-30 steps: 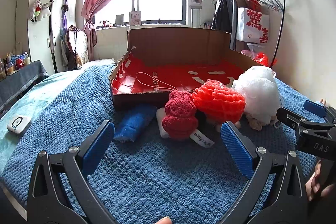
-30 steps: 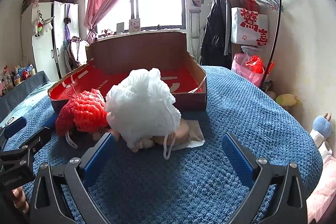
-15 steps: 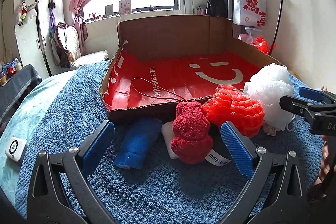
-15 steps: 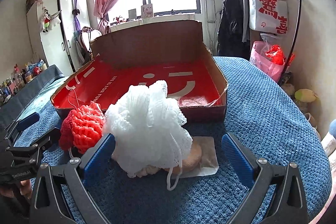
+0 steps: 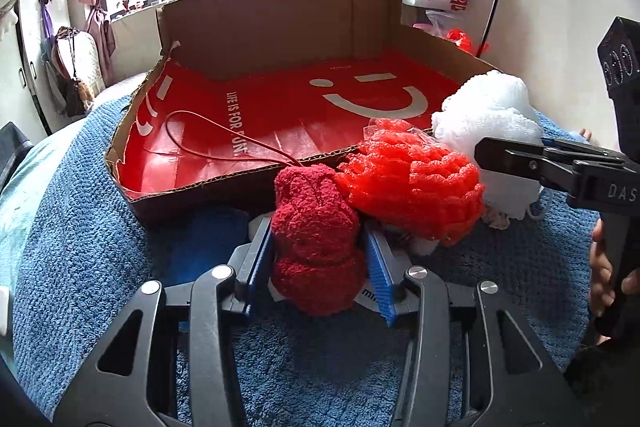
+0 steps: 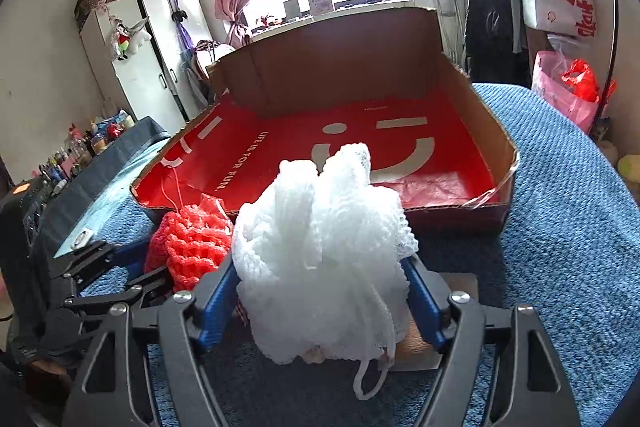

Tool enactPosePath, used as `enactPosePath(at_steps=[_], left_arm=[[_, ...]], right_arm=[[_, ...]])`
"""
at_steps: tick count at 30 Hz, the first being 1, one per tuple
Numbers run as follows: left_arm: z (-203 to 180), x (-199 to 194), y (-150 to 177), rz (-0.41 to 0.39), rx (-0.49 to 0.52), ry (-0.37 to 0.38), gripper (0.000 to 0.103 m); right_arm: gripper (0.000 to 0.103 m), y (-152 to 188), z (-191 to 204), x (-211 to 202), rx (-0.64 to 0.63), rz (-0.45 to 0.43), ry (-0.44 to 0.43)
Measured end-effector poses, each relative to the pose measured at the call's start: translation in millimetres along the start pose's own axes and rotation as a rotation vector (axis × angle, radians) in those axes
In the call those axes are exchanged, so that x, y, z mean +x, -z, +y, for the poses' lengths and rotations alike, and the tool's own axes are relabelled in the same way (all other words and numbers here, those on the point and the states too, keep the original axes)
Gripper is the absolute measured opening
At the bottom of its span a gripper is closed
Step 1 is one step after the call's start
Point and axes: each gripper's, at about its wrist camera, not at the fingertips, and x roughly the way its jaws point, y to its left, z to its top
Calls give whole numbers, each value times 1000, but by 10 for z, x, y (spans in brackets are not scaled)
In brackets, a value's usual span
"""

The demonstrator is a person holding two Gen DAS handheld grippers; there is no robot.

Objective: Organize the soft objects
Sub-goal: 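Grasp the dark red knitted bunny with left while right grasps the white mesh pouf, then carry bunny and pouf into the cardboard box, opening left to release the bunny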

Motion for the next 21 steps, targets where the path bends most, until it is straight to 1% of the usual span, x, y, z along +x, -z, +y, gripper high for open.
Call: enactPosePath(at_steps=[3,5,10,16,21], left_arm=[[-15,-60,-12,-29,-1,-4,40],[5,-115,-44,-42,-9,-4,40],[21,-242,-117,-81,-7,-9,39],[63,-286,-127,-83,-17,-5,39],[94,-362,-173,-100,-15,3,39]], right_arm=[[62,-4,-18,-68,14,-25,-26],[60,-34,-13,-159,15,-51,-28],[58,-116,21,-334,1,-118,-12],[57,-117,-6,-371,21,-120,-27],[57,-167,19,-420,9,-137,-34]])
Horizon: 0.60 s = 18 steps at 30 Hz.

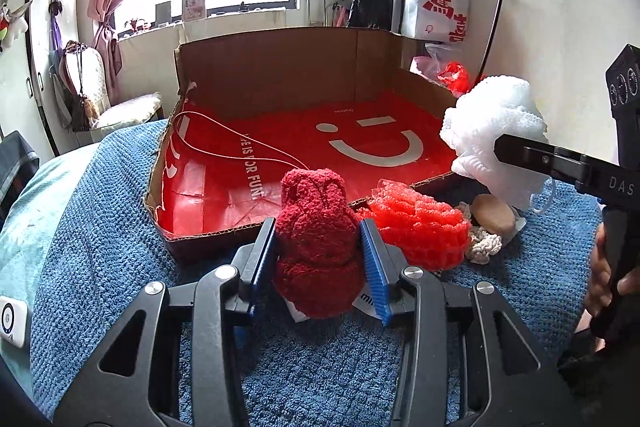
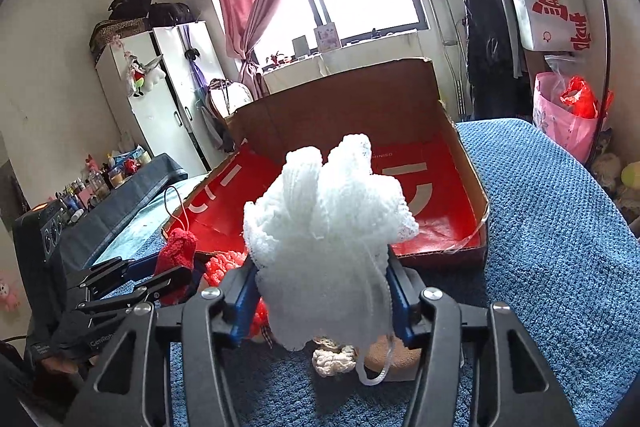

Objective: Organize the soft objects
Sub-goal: 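Carry bunny and pouf into the cardboard box, opening left to release the bunny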

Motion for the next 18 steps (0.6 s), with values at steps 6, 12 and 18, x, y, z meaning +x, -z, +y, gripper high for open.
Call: enactPosePath(at_steps=[6,12,18], left_arm=[[24,-56,-151,-24,6,28,39],[114,83,-567,-17,-2,128,39],[228,550,-1082,34,3,111,39]], right_arm=[[57,-162,38,2,-23,-17,-23],[57,-567,94,204,-52,-16,-54],[57,-1064,90,685,-60,48,-58]])
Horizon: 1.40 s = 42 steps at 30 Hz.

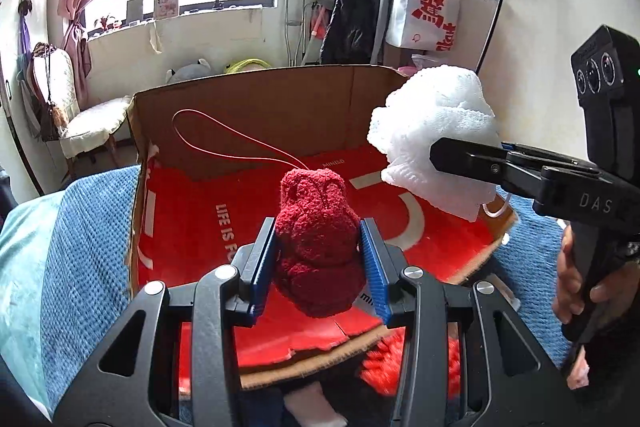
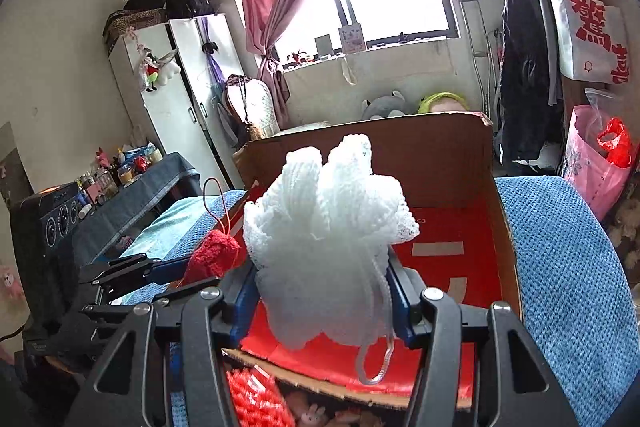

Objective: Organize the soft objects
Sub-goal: 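Carry bunny and pouf into the cardboard box, opening left to release the bunny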

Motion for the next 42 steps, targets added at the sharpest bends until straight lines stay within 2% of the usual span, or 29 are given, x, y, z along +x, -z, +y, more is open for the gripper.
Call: enactPosePath(at_steps=[2,6,11,17,21,32,42], left_arm=[[59,188,-127,32,3,-18,39],[207,592,-320,112,-29,8,39],[274,1036,-474,184,-14,-18,39],[358,1528,-564,268,-7,-48,39],[389,1745,-587,301,5,-71,39],[443,1999,-587,340,-24,-52,39],[626,2021,-631,348,-54,-42,39]], right_arm=[[57,-164,-58,220,9,41,8],[57,-411,-196,711,38,131,45],[58,-522,-353,1192,76,221,93],[57,-566,-517,1568,82,307,166],[58,-536,-625,1729,86,352,193],[58,-482,-750,1943,128,426,181],[62,-528,-828,1929,160,434,154]])
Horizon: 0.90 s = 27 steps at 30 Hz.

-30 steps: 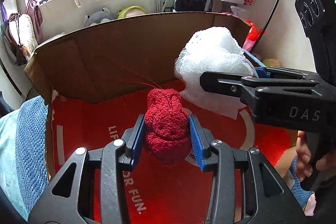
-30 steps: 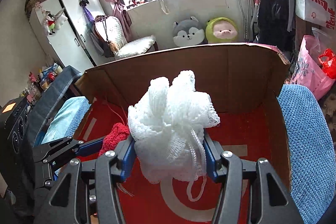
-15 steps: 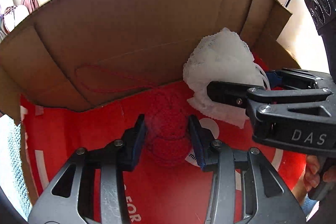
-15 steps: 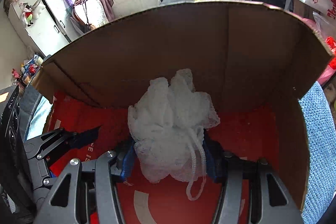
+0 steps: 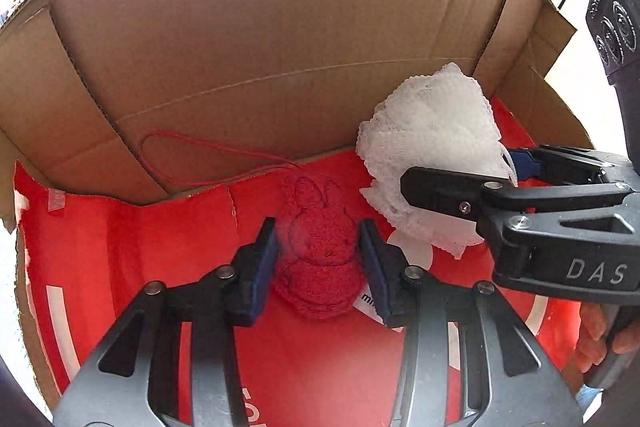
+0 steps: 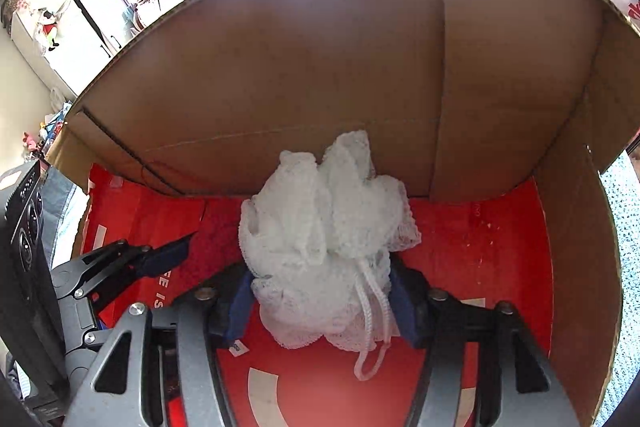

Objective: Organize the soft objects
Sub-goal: 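Carry bunny and pouf into the cardboard box, opening left to release the bunny, then open right gripper to drop the white pouf in the box while left withdraws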

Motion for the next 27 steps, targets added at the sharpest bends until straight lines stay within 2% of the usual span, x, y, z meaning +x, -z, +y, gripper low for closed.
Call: enactPosePath(at_steps=[8,11,16,17,18,20,27], left_arm=[[-43,-26,12,-18,23,-14,41],[-70,-25,37,-16,19,-20,49],[-110,-11,40,-16,14,-27,50],[-114,-12,42,-16,12,-26,53],[-112,21,81,-17,10,-27,62],[-118,2,77,-23,5,-29,68],[-121,-57,68,-31,-2,-33,68]], right_arm=[[64,-110,-181,-44,13,7,-23],[65,-119,-206,-28,13,8,-26],[67,-63,-201,18,4,6,-18],[68,-70,-202,11,3,6,-18],[70,-70,-182,11,1,7,-16],[71,-76,-161,4,-3,5,-9],[75,-113,-93,-28,-2,7,3]])
